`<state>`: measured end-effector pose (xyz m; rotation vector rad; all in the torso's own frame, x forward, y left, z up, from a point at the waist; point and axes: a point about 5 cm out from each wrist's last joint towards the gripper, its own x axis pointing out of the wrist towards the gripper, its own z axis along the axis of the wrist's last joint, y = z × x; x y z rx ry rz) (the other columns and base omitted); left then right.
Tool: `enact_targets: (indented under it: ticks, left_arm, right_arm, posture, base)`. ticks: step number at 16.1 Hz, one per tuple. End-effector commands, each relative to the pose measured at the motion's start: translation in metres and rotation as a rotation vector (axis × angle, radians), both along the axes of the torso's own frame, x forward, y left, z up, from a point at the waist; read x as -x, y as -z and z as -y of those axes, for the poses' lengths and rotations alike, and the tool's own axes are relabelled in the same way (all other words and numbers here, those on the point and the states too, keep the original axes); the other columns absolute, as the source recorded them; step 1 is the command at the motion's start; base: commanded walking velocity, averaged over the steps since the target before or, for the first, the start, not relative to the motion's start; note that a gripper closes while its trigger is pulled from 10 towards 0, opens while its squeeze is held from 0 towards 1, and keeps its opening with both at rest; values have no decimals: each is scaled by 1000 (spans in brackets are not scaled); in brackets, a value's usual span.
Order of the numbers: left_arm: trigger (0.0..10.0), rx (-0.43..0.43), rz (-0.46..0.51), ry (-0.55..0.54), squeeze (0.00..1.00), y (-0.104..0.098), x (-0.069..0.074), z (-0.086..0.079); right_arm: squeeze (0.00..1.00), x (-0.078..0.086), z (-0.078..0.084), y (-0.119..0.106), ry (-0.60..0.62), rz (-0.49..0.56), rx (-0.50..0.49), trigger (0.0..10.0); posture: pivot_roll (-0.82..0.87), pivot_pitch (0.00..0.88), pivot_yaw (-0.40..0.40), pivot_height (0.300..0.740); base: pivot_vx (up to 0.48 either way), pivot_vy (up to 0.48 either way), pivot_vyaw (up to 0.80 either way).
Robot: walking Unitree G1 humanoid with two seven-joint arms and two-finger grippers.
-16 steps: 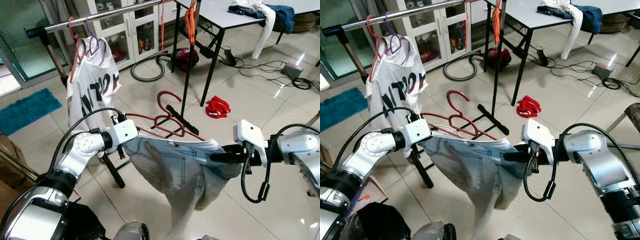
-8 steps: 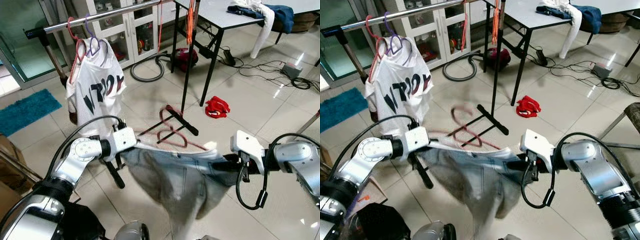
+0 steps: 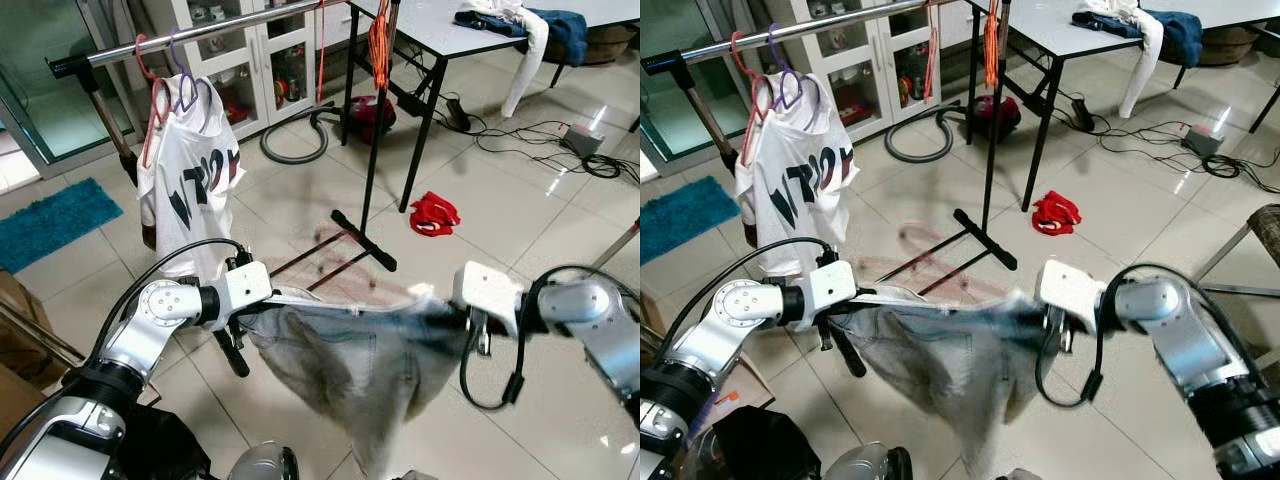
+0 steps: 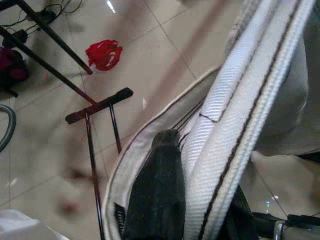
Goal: Hang hanger
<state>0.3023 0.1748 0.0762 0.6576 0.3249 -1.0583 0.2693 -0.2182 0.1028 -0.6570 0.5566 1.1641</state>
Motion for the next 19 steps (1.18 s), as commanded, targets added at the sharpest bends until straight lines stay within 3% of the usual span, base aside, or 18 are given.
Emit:
enact_targets:
  ticks: [1,3,6,9,12,15,16,19]
  left_arm:
    - [0,-44,35,-121,0,-12,-6,-35]
    - [0,-79,65,-132,0,-16,-9,-40]
    - [0,-85,114,-146,0,-29,-16,-44]
    - [0,-42,180,-107,0,-50,-22,-32]
    - [0,-43,241,-92,0,-67,-26,-31]
    - [0,-60,283,-122,0,-73,-32,-36]
    - [0,-53,254,-130,0,-65,-30,-36]
    - [0,-37,118,-83,0,-41,-14,-28]
  right_arm:
    - [0,6,26,0,55,-52,90,10000]
    - [0,13,24,-1,27,-92,69,10000]
    - [0,23,32,1,-13,-143,119,10000]
    - [0,27,33,12,-11,-164,173,10000]
    - [0,34,41,19,-2,-197,216,10000]
    - [0,22,31,12,80,-163,94,10000]
    - [0,9,16,3,157,-134,-61,10000]
    - [0,-4,3,-4,233,-53,-171,10000]
  posture:
    - [-68,0,62,740]
    - [-68,0,63,740]
    - [-72,0,65,740]
    - [-70,0,66,740]
    - [-67,0,65,740]
    - [-65,0,69,740]
    - [-67,0,73,740]
    - [-69,0,72,740]
  base:
    - [0,0,0]
    - [0,0,0]
    - [0,0,0]
    - [0,0,0]
    - [0,0,0]
    - [0,0,0]
    - [0,0,0]
    - [0,0,0]
